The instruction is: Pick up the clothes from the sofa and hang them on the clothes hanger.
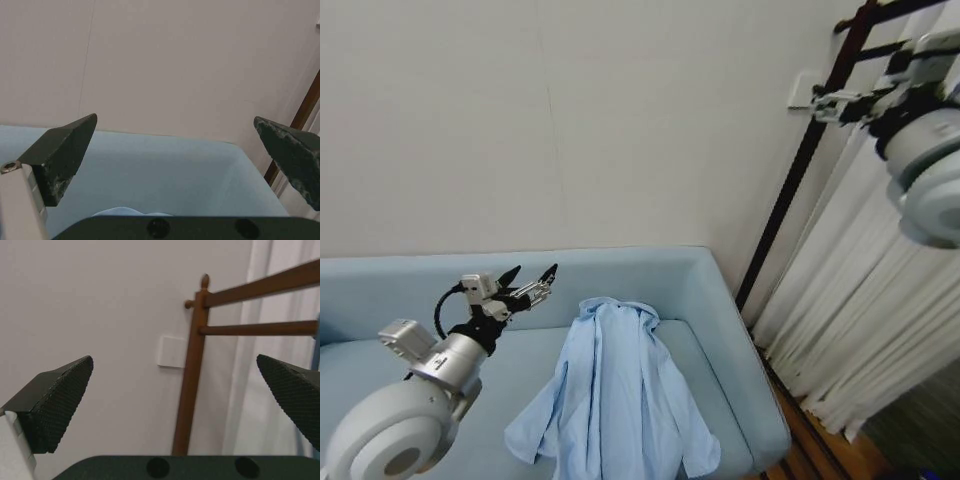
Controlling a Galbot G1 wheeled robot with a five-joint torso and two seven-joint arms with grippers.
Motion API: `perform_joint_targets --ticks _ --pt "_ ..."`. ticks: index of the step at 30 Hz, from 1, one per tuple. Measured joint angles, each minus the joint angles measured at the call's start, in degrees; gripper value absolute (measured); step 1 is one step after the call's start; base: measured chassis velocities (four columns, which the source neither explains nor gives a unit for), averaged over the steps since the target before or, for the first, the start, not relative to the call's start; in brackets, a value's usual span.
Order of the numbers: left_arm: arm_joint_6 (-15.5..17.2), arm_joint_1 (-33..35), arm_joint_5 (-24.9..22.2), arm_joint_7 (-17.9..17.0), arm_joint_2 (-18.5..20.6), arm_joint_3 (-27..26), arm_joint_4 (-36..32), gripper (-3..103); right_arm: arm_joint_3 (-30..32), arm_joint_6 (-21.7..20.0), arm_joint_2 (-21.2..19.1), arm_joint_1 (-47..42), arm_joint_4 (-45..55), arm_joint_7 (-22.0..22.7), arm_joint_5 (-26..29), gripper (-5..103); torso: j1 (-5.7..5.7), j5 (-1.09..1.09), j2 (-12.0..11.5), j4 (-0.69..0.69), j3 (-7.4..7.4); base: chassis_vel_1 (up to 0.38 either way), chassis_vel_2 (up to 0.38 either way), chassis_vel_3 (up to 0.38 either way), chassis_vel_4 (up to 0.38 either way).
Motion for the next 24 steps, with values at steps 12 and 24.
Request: perform_joint_targets --ticks 12,24 --pt "0.1 -1.1 1.5 1.7 -1.2 1.2 1.9 100 -14.3 -5.7 3.1 18.5 -18.5 0.0 2.9 100 0.0 -0.02 0.0 0.05 0.0 0.0 0.0 0.0 0.0" --pt "0.2 -0.6 3.3 3.8 -4.4 1.5 2.2 100 -27.5 -9.1 2.8 31.6 -22.2 7.3 13.8 100 0.0 -0.02 0.0 0.02 -0.01 0.0 0.0 0.0 0.0"
